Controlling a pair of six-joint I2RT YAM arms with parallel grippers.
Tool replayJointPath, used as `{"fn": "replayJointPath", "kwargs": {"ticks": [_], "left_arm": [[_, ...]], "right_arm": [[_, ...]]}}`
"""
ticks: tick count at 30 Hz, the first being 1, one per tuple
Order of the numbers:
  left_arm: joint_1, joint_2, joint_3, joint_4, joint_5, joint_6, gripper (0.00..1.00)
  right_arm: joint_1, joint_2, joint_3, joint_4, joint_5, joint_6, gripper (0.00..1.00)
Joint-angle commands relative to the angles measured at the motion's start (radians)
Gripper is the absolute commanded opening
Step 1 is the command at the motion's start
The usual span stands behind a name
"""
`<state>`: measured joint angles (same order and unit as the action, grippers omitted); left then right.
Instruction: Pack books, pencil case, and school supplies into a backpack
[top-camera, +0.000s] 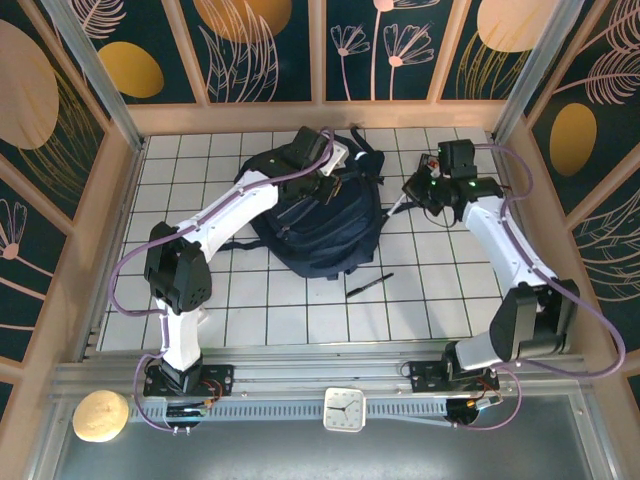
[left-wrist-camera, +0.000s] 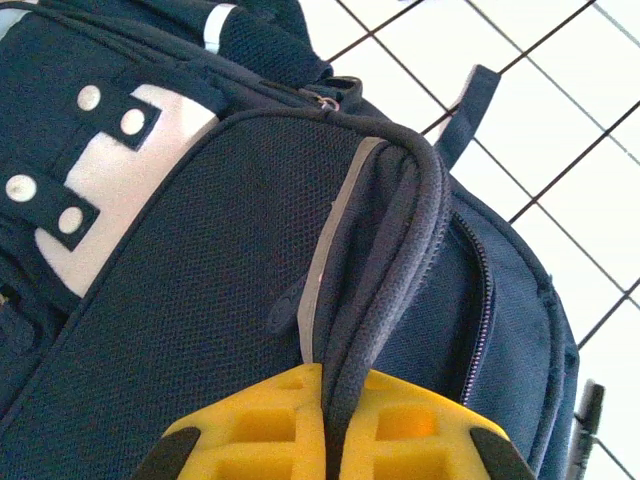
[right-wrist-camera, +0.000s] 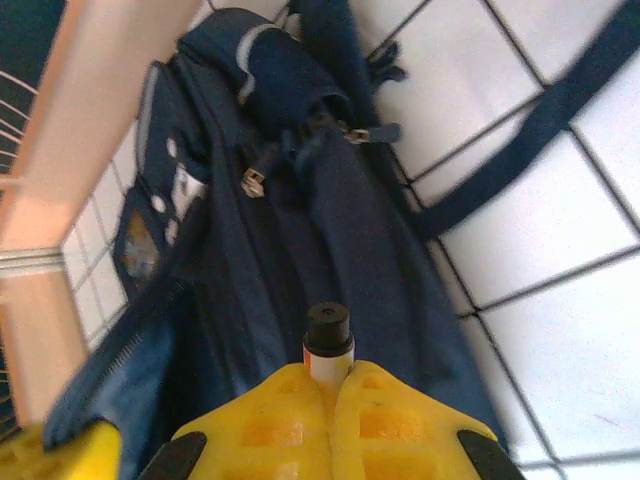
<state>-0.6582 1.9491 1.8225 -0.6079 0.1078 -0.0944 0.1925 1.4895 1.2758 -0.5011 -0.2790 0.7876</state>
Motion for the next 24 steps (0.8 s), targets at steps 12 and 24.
{"fn": "replayJointPath", "kwargs": {"ticks": [12, 24], "left_arm": [[-0.005, 0.012, 0.183, 0.041, 0.070, -0.166, 0.00], [0.013, 0.005, 0.156, 0.070, -0.010, -0.207, 0.00]], "right_arm": [[0.189, 0.385, 0.319, 0.263, 0.032, 0.194, 0.03], [0.193, 0.352, 0.274, 0.274, -0.071, 0.193, 0.50]]}}
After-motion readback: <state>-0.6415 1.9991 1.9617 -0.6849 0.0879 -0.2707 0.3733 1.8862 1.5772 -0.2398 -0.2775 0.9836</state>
